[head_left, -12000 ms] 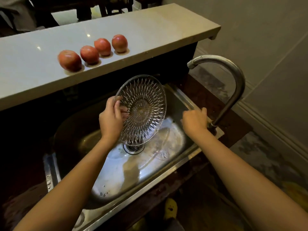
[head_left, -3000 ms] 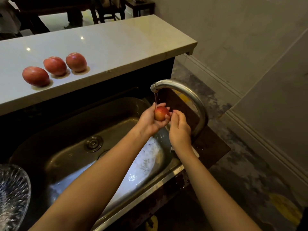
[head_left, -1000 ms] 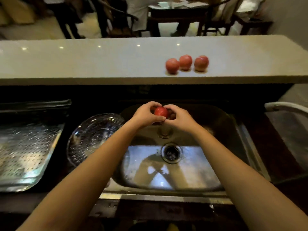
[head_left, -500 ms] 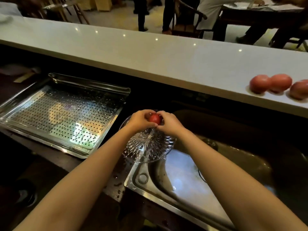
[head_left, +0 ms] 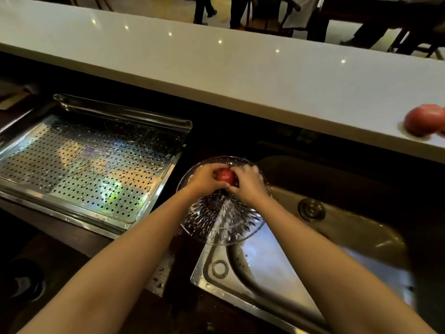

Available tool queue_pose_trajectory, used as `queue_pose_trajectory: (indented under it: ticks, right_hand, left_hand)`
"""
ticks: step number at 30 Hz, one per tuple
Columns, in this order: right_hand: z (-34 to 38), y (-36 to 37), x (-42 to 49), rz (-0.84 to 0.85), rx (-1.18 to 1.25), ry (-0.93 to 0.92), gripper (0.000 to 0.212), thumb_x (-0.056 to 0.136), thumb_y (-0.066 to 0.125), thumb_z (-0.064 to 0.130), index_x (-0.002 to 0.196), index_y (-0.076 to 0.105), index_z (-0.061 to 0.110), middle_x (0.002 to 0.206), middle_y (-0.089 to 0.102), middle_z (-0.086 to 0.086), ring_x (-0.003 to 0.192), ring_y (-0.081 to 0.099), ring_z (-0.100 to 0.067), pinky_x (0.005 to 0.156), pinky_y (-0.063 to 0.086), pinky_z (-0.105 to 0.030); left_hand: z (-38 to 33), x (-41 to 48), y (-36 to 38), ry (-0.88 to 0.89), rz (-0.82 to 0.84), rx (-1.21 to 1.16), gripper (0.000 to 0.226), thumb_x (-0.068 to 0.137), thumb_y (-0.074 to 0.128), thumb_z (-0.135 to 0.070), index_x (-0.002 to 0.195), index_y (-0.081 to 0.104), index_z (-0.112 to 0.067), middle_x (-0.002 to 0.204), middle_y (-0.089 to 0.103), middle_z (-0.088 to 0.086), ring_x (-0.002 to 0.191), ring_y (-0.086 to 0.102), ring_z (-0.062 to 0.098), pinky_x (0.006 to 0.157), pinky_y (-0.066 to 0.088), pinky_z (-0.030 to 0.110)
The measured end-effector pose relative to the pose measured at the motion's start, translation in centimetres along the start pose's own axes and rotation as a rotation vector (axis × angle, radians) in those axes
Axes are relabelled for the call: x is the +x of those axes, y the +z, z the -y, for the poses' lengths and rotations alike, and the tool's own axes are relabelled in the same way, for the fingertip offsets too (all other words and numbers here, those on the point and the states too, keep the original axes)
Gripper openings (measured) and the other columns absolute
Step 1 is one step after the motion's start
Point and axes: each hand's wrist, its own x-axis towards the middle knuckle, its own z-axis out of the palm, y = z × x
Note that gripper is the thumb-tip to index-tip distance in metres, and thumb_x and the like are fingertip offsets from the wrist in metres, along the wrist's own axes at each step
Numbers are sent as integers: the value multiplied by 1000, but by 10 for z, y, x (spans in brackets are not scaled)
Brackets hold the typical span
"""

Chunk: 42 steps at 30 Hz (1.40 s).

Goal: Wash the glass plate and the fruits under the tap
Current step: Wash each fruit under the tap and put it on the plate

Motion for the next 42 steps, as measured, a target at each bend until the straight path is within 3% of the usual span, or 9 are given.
queue_pose_trajectory:
  ticks: [3,8,13,21,25,29,32,36,42]
  right_hand:
    - [-1,2,1,26,0,10,61,83,63,36,137,39,21,131,44,-11,125,32,-30,102,30,-42]
    - [-1,-3,0,84,-10,42,65,81,65,39,138,39,21,132,44,-11,126,31,-29,102,30,-41]
    - [1,-22,-9,139,16,87,67,81,67,35,139,36,21,138,43,-11,131,31,-29,108,31,-45]
    - [1,-101,-46,120,2,99,58,86,63,29,138,40,17,135,46,-12,128,36,-29,104,37,-40]
    - [-9,-152,-81,-27,74,155,50,86,63,28,132,48,17,133,53,-7,123,48,-22,98,41,-31]
    - [-30,-200,-117,-305,121,266,43,86,63,30,126,53,18,124,60,-3,111,57,-17,88,45,-27]
    - [-48,-227,-135,-531,99,365,36,87,61,32,118,56,15,112,64,-4,100,61,-18,86,52,-36]
    - [-69,-242,-143,-772,119,443,37,86,63,33,115,52,13,106,62,-4,97,61,-19,79,50,-30]
    - [-77,-243,-121,-962,176,447,43,82,68,29,115,47,11,112,50,-6,102,55,-19,81,46,-25]
  left_hand:
    - [3,2,0,11,33,4,58,74,77,-15,127,54,-15,123,60,10,109,59,25,96,48,34]
    - [2,5,-6,64,91,153,63,74,76,-18,131,50,-16,127,58,9,109,56,25,88,42,26]
    - [-12,-1,-12,137,124,398,66,76,73,-20,135,43,-18,131,53,9,120,50,27,100,40,36]
    - [-98,-14,-24,331,-15,584,44,86,59,-34,128,51,-22,122,62,3,111,57,22,85,46,33]
    - [-173,-25,-14,584,-240,334,31,91,51,-27,121,56,-19,110,67,0,100,62,18,82,47,31]
    - [-236,-22,7,737,-325,184,37,92,51,-25,128,52,-17,126,61,2,117,54,18,96,41,29]
    - [-266,-7,30,708,-267,294,50,93,49,-32,140,38,-16,146,42,5,137,35,22,111,28,36]
    - [-276,13,60,646,-140,610,58,98,31,-43,148,18,-17,158,15,6,146,8,23,117,8,44]
    - [-257,16,79,697,-264,707,58,97,21,-48,147,22,-17,157,21,5,146,15,21,118,12,40]
